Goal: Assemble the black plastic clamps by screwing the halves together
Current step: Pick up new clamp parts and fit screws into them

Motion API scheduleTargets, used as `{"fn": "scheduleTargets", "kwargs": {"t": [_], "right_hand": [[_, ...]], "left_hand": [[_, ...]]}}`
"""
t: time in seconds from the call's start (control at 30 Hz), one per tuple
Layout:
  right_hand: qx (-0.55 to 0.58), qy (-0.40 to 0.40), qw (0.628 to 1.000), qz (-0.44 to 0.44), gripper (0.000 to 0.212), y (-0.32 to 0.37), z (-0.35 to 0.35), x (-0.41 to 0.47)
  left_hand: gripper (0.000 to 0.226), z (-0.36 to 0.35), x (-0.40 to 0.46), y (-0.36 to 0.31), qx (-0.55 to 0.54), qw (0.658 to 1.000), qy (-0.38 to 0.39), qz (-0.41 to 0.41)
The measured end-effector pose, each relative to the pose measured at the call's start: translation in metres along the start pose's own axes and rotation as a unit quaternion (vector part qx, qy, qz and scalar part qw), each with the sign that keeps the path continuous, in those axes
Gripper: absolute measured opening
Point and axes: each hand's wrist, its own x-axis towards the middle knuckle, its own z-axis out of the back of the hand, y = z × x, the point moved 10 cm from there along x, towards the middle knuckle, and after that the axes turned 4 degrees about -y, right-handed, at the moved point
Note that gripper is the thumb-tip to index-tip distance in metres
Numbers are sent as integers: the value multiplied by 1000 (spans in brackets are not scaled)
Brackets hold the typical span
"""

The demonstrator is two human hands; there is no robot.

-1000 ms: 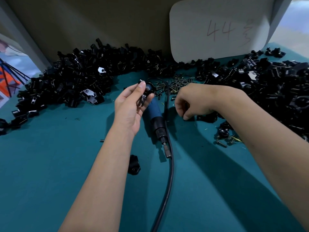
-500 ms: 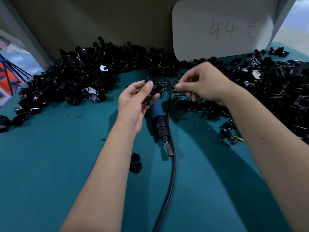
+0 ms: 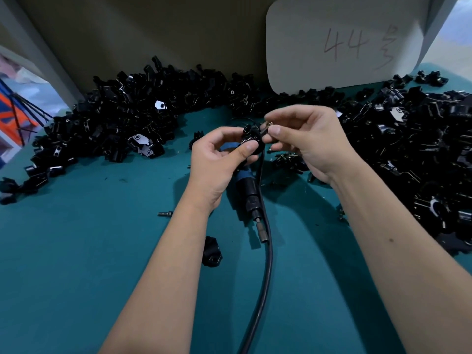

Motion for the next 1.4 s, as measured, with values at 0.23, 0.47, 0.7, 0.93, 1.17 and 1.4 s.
{"fn": "scheduleTargets", "kwargs": {"t": [0.23, 0.47, 0.7, 0.93, 1.17, 1.4], "right_hand": [[-40, 10, 999, 29, 15, 1, -1, 1], [-99, -21, 994, 40, 12, 3, 4, 4], [-318, -84, 944, -10, 20, -5, 16, 6], [-515, 202, 822, -133, 17, -37, -20, -12], [-301, 12, 951, -64, 6, -4, 3, 3], [-68, -25, 997, 9, 5, 12, -5, 6]], "left_hand": [[26, 0, 0, -2, 24, 1000, 6, -5], [22, 3, 1, 2, 19, 1000, -6, 3], [15, 20, 6, 4, -5, 997, -71, 8], [15, 28, 5, 6, -33, 994, -106, 23], [17, 16, 6, 3, 26, 998, -60, -3], [21, -3, 3, -3, 76, 997, -19, -15]]}}
